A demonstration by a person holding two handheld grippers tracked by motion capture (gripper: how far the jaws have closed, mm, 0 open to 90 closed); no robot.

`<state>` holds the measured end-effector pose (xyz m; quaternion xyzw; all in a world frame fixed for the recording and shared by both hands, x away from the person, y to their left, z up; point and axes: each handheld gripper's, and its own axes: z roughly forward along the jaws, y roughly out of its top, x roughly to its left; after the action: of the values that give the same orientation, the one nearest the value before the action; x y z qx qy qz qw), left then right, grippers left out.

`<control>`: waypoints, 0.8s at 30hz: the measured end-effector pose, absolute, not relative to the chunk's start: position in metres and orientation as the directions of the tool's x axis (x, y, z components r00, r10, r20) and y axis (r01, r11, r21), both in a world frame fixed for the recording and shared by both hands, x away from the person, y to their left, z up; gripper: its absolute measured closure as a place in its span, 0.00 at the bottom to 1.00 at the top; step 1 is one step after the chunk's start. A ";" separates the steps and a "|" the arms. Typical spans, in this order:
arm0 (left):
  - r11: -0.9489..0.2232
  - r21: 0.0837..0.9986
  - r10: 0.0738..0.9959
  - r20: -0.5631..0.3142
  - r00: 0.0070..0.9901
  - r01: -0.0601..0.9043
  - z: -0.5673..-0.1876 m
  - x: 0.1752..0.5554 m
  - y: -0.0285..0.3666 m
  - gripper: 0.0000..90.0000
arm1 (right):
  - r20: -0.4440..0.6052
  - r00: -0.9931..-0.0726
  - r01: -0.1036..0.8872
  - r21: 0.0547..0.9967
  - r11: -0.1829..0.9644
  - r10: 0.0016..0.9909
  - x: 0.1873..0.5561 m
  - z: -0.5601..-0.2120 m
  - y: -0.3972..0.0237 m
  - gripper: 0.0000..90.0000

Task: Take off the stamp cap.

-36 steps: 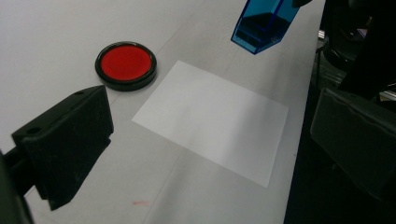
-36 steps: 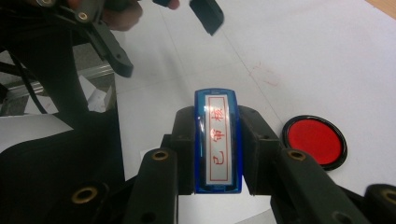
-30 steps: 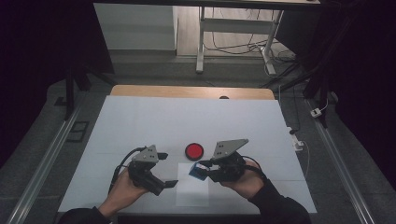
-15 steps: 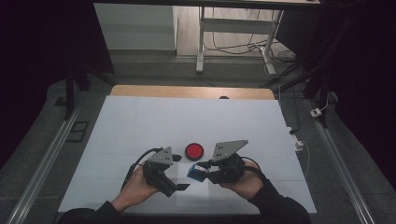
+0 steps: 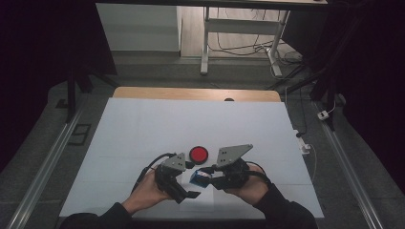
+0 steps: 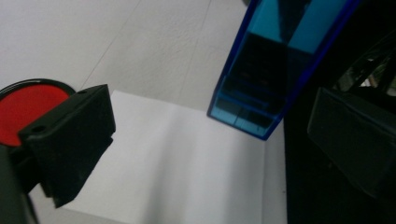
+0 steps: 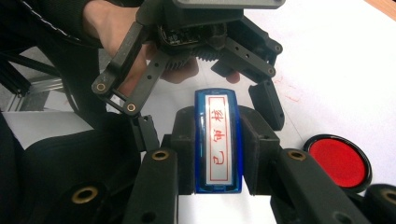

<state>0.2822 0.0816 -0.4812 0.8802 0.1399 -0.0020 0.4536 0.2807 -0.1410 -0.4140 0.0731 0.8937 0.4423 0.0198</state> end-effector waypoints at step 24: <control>-0.505 0.850 0.082 -0.125 0.989 0.149 -0.478 0.277 0.093 0.71 | 0.036 -0.996 0.076 0.815 0.574 0.080 0.278 -0.411 -0.143 0.78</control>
<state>0.2770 0.0934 -0.4779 0.8668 0.0668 -0.0342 0.4929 0.2784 -0.1428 -0.4112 0.0441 0.8872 0.4592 0.0024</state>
